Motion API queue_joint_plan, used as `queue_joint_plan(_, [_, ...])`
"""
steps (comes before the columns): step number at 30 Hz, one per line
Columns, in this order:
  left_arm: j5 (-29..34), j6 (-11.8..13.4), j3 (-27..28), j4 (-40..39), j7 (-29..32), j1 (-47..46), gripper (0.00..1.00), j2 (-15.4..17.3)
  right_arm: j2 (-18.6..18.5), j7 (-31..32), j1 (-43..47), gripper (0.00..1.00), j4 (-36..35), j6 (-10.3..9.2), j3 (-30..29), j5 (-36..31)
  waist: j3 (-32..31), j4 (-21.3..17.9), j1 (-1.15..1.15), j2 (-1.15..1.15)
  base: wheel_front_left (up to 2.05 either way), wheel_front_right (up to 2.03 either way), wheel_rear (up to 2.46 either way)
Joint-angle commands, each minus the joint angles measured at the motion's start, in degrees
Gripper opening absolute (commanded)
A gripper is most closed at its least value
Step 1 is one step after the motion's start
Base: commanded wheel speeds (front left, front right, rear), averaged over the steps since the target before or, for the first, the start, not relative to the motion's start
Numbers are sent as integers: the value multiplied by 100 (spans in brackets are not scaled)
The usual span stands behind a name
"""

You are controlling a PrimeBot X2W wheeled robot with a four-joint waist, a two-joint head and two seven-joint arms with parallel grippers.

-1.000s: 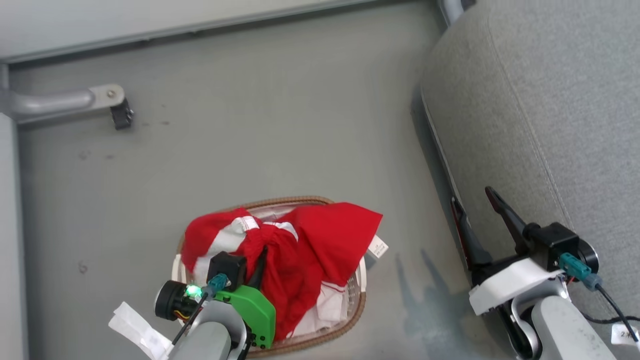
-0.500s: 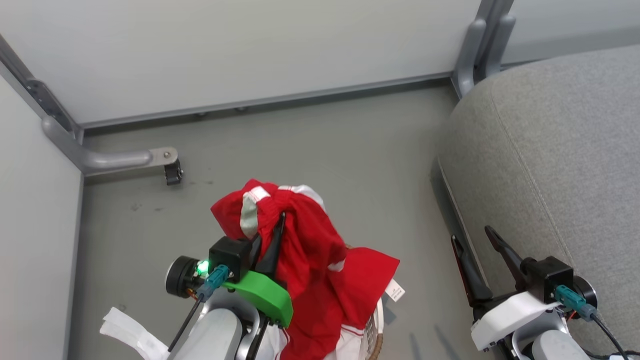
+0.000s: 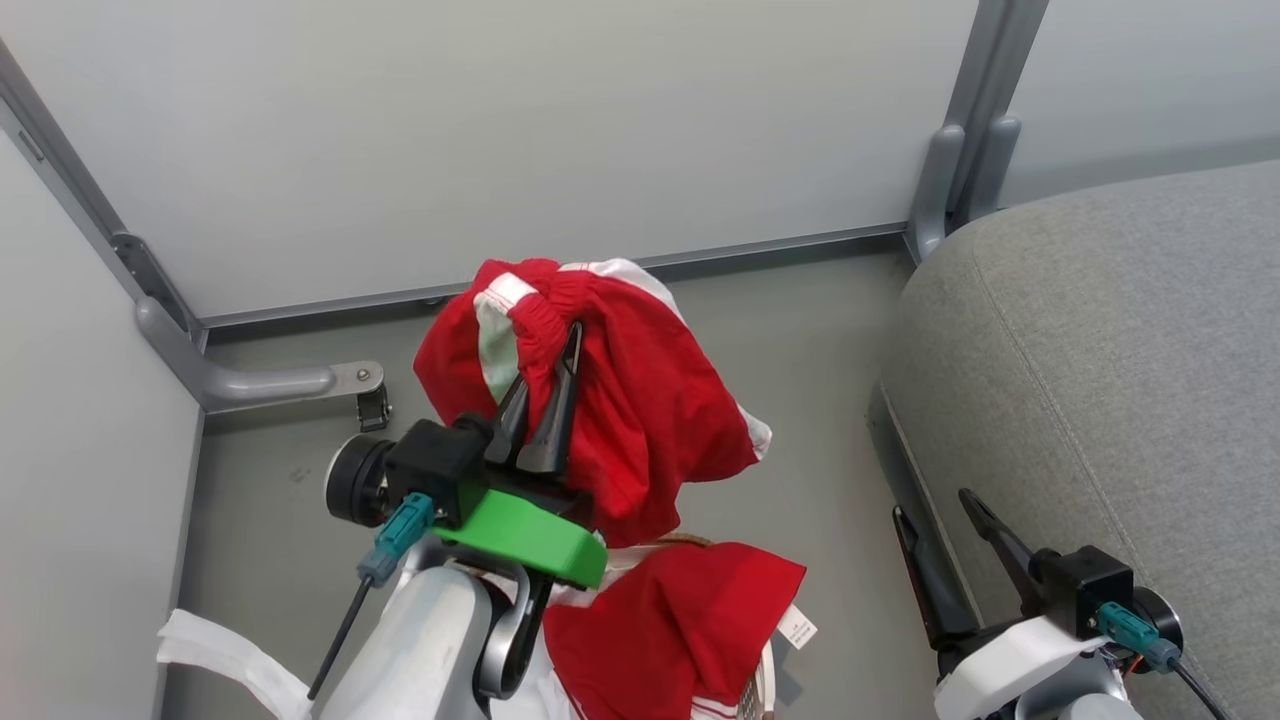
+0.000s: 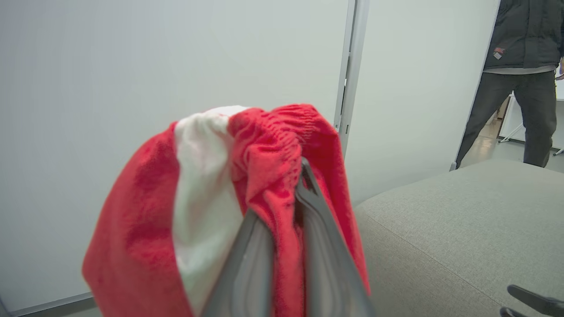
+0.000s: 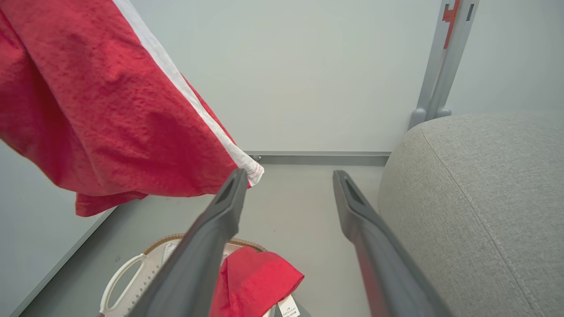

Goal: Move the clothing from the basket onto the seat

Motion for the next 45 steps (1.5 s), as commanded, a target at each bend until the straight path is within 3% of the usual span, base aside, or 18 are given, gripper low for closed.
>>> queue_joint_plan(1, [-25, 44, 1, -72, -5, -89, 0, 15, 8, -13, 117, 100, -13, -4, 1, -31, -30, -3, 1, 0, 0, 0, 0])
queue_joint_plan(8, [-64, 77, -57, -169, -5, -46, 0, 14, -37, -13, -26, 100, -145, -4, 326, -134, 2, 0, 1, 0, 0, 0, 0])
queue_joint_plan(19, [-185, 120, -272, -191, -5, -92, 0, 14, -361, -12, -1368, 100, -587, -4, 1948, -18, 168, 52, 1, 0, 0, 0, 0])
queue_joint_plan(24, [-248, 154, -380, -200, -5, -155, 0, 14, -324, -12, -1885, 100, -581, -4, 2466, 109, 239, 117, 1, 0, 0, 0, 0])
queue_joint_plan(29, [-306, 186, -493, -212, -5, -187, 0, 14, -98, -13, -2199, 100, -280, -4, 2565, -144, 293, 181, 1, 0, 0, 0, 0])
queue_joint_plan(40, [-622, 192, -1019, -193, -5, -302, 0, 13, 358, -12, -2428, 100, 675, -5, 2093, -845, 330, 495, 1, 0, 0, 0, 0])
queue_joint_plan(41, [-663, 196, -1060, -197, -5, -309, 0, 12, 367, -12, -2442, 98, 757, -5, 2082, -816, 325, 522, 1, 0, 0, 0, 0])
queue_joint_plan(42, [-713, 204, -1123, -205, -5, -318, 0, 13, 377, -12, -2456, 47, 852, -5, 2087, -711, 321, 555, 1, 0, 0, 0, 0])
queue_joint_plan(43, [-745, 217, -1164, -208, -5, -325, 0, 12, 385, -12, -2473, 8, 899, -4, 2160, -615, 315, 577, 1, 0, 0, 0, 0])
queue_joint_plan(44, [-797, 224, -1196, -216, -5, -316, 0, 12, 391, -12, -2500, 0, 943, -4, 2247, -502, 312, 599, 1, 0, 0, 0, 0])
queue_joint_plan(45, [-818, 234, -1218, -216, -5, -312, 0, 13, 386, -12, -2524, 0, 971, -5, 2302, -397, 309, 612, 1, 0, 0, 0, 0])
